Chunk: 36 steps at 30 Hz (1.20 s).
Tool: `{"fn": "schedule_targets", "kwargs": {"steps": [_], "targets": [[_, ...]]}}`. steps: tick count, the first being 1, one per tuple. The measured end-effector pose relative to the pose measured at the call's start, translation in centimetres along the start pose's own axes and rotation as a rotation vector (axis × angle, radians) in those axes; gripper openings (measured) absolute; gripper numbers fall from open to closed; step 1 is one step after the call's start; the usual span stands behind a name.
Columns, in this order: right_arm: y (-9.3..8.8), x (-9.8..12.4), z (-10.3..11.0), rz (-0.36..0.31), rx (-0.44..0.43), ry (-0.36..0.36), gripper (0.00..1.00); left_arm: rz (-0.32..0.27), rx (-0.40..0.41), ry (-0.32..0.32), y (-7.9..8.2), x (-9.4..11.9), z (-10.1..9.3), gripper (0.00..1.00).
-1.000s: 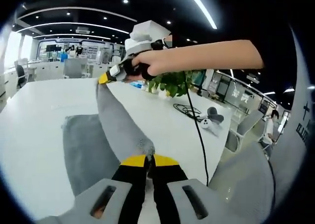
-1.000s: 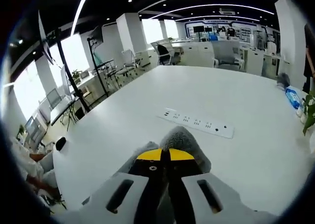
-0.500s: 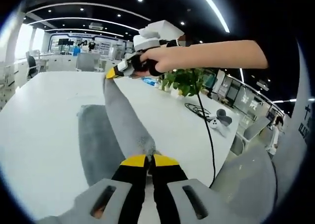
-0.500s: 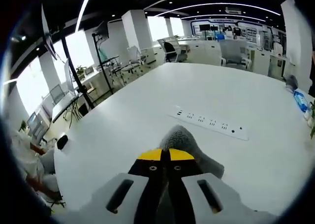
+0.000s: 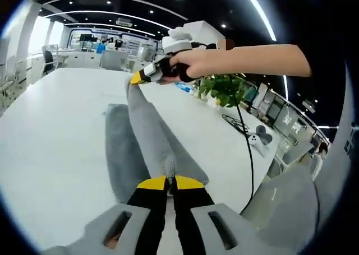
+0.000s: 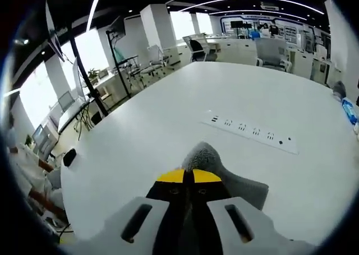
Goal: Fold the towel on the table until its edges align and the towel forms a compact rectangular stack.
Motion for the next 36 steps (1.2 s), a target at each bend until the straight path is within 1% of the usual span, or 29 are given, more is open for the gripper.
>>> {"fn": "schedule_targets", "kwargs": {"steps": [7,10,12,16,21,22,24,26,28,36], "targets": [[-0.9,-2.0,-0.1,0.026,-0.037,-0.005,0.00,0.009,0.071,0.034,-1.1,-0.2,1.5,0.04],[-1.2,-2.6,0.1,0.033,-0.040,-0.002,0.00,0.003,0.133,0.062,-1.7,0.0,2.2,0.04],[-1.3,-3.0,0.3,0.033,-0.036,0.004,0.00,-0.003,0.158,0.074,-2.1,0.0,2.7,0.04],[-1.5,-3.8,0.6,0.036,-0.024,0.016,0.01,0.007,0.177,0.082,-2.7,-0.1,3.2,0.04],[-1.7,-4.3,0.9,0.033,-0.022,0.026,0.01,0.023,0.190,0.088,-2.6,0.1,3.1,0.05],[-1.7,-4.4,1.0,0.034,-0.021,0.026,0.01,0.027,0.203,0.094,-2.7,0.1,3.3,0.05],[-1.6,-4.4,1.1,0.025,-0.008,0.035,0.02,0.017,0.213,0.103,-2.7,0.4,3.5,0.06],[-1.6,-4.3,1.2,0.022,0.007,0.033,0.03,0.014,0.212,0.108,-2.6,0.6,3.7,0.06],[-1.6,-4.4,1.2,0.014,0.018,0.033,0.03,0.016,0.211,0.112,-2.5,0.8,4.0,0.09],[-1.3,-4.0,1.1,-0.003,0.020,0.038,0.04,0.012,0.177,0.141,-1.5,1.1,5.3,0.12]]}}
Point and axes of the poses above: the point that each gripper's makers call its tool centre point, and the gripper's own axes: x roughly backward along the fingers, z roughly to its left, y roughly out of its top, the point moved 7 cm from there along x, roughly backward along the fingers, and after that the axes turned 2 degrees about -x, right-handed, at the moved point
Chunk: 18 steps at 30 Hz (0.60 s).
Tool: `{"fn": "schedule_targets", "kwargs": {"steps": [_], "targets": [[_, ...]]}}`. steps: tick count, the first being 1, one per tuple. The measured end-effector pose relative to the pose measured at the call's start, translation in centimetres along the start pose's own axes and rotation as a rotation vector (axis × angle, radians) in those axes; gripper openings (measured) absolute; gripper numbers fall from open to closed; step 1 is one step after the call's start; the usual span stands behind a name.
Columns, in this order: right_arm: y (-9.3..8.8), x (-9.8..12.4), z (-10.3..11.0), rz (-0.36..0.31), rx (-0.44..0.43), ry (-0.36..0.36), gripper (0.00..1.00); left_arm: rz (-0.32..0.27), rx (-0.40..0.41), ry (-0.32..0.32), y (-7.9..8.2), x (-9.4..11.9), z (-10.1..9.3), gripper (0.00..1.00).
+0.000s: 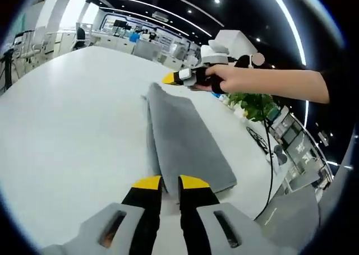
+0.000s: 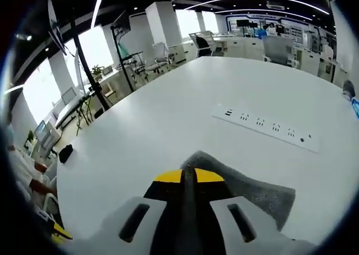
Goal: Fold the towel on the table until its edges align and the towel forms a compact rectangular stack.
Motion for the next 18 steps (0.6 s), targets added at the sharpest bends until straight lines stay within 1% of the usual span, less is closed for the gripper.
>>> {"fn": "schedule_targets", "kwargs": {"steps": [2,5,8,13,15,18], "targets": [[0.0,0.2,0.0,0.001,0.001,0.000,0.04,0.002,-0.010,0.002,0.1,-0.2,0.4,0.12],[-0.1,0.8,0.2,0.006,0.069,-0.003,0.04,0.008,-0.029,0.014,0.4,-0.5,0.5,0.15],[-0.5,1.4,0.1,0.011,0.067,0.003,0.07,0.023,-0.043,0.018,0.5,-0.9,0.7,0.20],[-1.2,2.4,-0.5,0.019,0.080,-0.007,0.13,0.041,-0.065,0.009,0.5,-1.8,1.0,0.25],[-1.4,2.8,-0.8,0.019,0.074,-0.009,0.15,0.054,-0.075,0.005,0.4,-2.2,1.0,0.26],[-2.3,3.6,-1.6,0.026,0.060,-0.028,0.15,0.075,-0.088,0.004,0.2,-2.8,1.1,0.27]]}}
Point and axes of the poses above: the point that each gripper's makers call its tool centre point, and the gripper's own axes: x roughly backward along the fingers, z roughly to its left, y roughly out of its top, the point moved 7 cm from there along x, roughly backward along the fingers, and after that the axes turned 2 degrees about -x, right-handed, at the moved point
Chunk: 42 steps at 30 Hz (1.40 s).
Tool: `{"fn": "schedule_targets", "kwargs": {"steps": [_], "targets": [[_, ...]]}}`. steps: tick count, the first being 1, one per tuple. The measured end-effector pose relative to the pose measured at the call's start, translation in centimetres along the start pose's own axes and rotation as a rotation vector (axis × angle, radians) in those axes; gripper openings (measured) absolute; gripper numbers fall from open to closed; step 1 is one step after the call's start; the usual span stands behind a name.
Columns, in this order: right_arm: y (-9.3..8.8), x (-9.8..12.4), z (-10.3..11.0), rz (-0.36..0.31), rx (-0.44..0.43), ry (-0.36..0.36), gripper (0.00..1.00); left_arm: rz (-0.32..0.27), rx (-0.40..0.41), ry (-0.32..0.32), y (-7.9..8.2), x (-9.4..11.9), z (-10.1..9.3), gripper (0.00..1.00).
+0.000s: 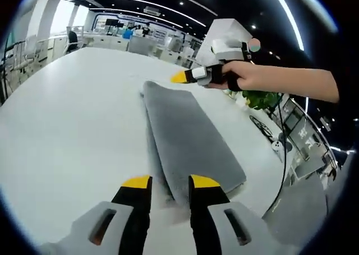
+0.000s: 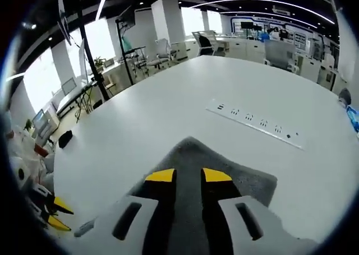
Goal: Fold the towel on the table until its edges align and the towel forms a compact rectangular stack.
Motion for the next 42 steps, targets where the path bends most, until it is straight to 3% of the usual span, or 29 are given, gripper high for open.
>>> {"fn": "schedule_targets", "kwargs": {"steps": [6,20,32,42], "targets": [[-2.2,1.7,-1.2,0.015,-0.074,-0.033,0.20,0.048,-0.003,0.003,-0.4,-0.8,-0.4,0.30],[-6.2,4.3,-3.5,0.034,-0.117,-0.050,0.30,0.142,-0.023,-0.004,-1.7,-1.9,-1.1,0.31],[-10.8,7.0,-2.4,0.062,-0.185,-0.055,0.34,0.168,-0.045,-0.008,-2.1,-1.9,-1.7,0.30],[-14.7,9.3,0.4,0.084,-0.232,-0.041,0.34,0.163,-0.047,0.002,-2.1,-1.8,-1.8,0.28]]}}
Point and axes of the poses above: the point that each gripper's makers call its tool centre point, and the gripper's own axes: x roughly backward along the fingers, z roughly to its left, y roughly out of its top, the point moved 7 cm from there along x, roughly backward along the fingers, and after that the axes turned 2 degrees about -x, right-handed, at the moved point
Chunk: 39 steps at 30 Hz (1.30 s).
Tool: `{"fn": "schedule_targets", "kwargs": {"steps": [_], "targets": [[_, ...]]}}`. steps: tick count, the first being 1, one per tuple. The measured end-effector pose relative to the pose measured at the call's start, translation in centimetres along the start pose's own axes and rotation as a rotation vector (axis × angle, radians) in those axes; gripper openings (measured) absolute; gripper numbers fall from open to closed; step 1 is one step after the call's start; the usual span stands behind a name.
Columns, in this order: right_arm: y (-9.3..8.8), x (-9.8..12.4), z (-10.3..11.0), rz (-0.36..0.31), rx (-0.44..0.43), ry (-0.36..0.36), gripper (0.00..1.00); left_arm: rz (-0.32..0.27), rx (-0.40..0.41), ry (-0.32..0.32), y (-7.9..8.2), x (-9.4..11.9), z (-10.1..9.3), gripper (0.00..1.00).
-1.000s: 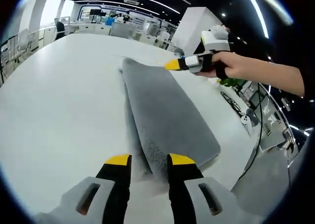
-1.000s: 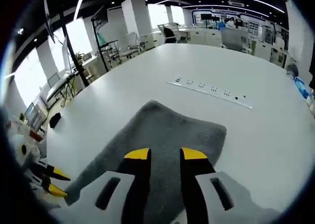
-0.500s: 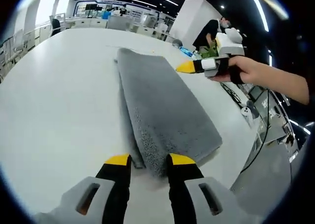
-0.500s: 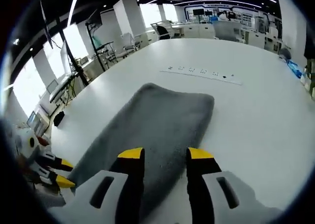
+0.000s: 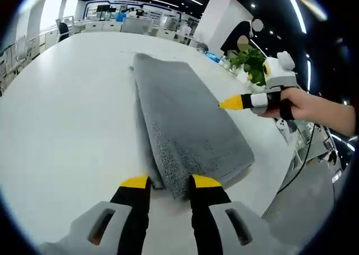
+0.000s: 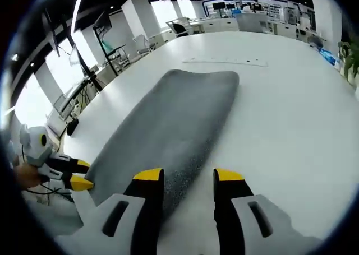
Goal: Fold the towel on the table until its edges align and the towel forms a compact rectangular stack.
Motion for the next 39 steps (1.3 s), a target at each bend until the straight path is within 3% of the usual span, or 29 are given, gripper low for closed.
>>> {"fn": "schedule_targets", "kwargs": {"steps": [14,23,31,39], "targets": [[-4.1,2.0,2.1,0.032,-0.026,0.038,0.34,-0.002,0.048,-0.008,0.1,0.0,0.5,0.21],[-6.4,2.8,3.5,0.051,-0.024,0.065,0.31,-0.001,0.033,-0.002,0.2,-0.3,0.8,0.13],[-7.0,2.7,4.2,0.045,-0.035,0.072,0.25,0.001,0.020,0.002,0.1,-0.3,0.7,0.11],[-7.4,2.4,4.9,0.041,-0.076,0.093,0.13,-0.006,0.014,-0.006,0.1,-0.4,0.8,0.10]]}}
Point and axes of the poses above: the point that each gripper's makers call its tool centre point, and the gripper's own axes: x roughly backward along the fingers, z roughly to its left, y roughly out of its top, the point moved 7 cm from there along x, roughly backward along the fingers, and after that the axes turned 2 degrees about -x, right-handed, at the moved point
